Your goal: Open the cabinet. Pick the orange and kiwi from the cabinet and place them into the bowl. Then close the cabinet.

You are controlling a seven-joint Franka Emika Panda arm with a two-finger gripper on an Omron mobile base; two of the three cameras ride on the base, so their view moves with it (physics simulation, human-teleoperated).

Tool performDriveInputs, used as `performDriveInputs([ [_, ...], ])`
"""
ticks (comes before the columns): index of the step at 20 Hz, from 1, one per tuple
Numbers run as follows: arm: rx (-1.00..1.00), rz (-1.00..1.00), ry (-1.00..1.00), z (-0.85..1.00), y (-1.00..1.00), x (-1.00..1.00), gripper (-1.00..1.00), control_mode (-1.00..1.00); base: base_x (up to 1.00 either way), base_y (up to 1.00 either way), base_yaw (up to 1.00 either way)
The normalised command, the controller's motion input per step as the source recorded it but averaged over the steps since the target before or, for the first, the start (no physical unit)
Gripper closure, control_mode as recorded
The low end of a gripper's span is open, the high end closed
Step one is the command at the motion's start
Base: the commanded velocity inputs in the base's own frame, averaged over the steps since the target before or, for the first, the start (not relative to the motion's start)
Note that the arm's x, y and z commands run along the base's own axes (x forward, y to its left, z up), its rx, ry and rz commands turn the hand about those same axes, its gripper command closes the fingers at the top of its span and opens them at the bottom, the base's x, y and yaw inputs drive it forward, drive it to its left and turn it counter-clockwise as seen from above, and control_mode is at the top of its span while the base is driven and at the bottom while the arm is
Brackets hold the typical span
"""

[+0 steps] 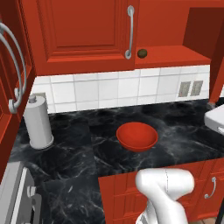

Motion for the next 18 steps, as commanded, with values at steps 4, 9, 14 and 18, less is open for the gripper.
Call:
performDriveInputs([
  [4, -0.09, -0.55, -0.09, 0.0, 0.42, 0.78, -1.0, -1.0, 0.0, 0.0, 0.0],
  [9, -0.02, -0.59, 0.0, -0.09, 0.08, 1.0, -1.0, -1.0, 0.0, 0.0, 0.0],
  [14, 0.0, -0.35, 0.0, -0.1, -0.03, 1.0, -1.0, -1.0, 0.0, 0.0, 0.0],
  [18, 0.0, -0.21, 0.0, -0.07, -0.33, 1.0, -1.0, -1.0, 0.0, 0.0, 0.0],
])
